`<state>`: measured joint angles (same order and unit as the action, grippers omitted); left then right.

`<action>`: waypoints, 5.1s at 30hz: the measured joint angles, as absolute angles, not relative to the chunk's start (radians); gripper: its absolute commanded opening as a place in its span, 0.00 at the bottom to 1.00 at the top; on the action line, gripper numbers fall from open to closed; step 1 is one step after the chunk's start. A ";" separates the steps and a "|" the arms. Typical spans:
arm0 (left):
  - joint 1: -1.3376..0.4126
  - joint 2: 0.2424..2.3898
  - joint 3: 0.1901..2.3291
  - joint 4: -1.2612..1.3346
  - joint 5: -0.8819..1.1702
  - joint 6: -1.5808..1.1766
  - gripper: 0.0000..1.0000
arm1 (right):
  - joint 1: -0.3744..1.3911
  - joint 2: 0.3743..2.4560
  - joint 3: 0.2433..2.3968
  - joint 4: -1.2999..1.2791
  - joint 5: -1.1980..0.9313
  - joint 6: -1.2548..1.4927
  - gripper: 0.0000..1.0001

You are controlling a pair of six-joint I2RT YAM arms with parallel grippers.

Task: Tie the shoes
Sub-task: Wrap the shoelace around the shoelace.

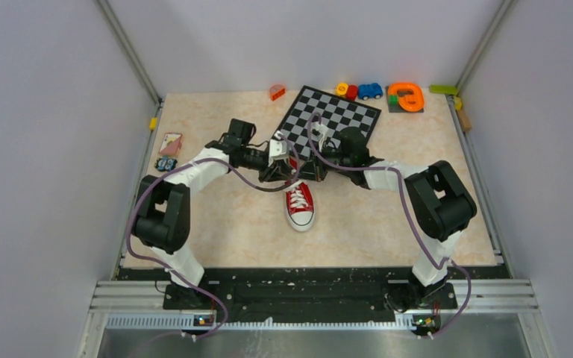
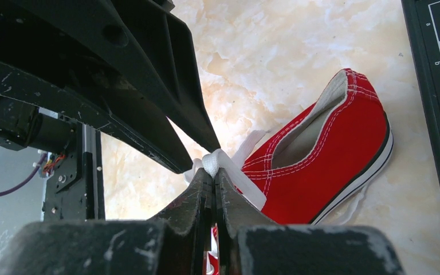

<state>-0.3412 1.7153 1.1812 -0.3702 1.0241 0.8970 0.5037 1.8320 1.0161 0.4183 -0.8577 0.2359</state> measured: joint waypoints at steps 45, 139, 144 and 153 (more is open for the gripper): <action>-0.356 1.765 1.238 -0.397 0.984 0.888 0.00 | 0.503 1.832 1.016 0.411 -0.816 0.223 0.05; -0.387 1.958 1.644 -1.044 0.979 1.361 0.00 | 0.506 1.800 1.016 0.382 -0.849 0.204 0.16; -0.387 1.958 1.645 -1.044 0.974 1.357 0.00 | 0.506 1.800 1.016 0.380 -0.841 0.202 0.15; -0.387 1.943 1.623 -1.011 0.967 1.329 0.00 | 0.506 1.800 1.016 0.376 -0.830 0.200 0.28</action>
<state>-0.3874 1.9434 1.6230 -1.0107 0.9672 1.3289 0.5056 1.8000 1.0157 0.3756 -0.8295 0.2001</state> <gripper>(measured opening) 0.006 0.219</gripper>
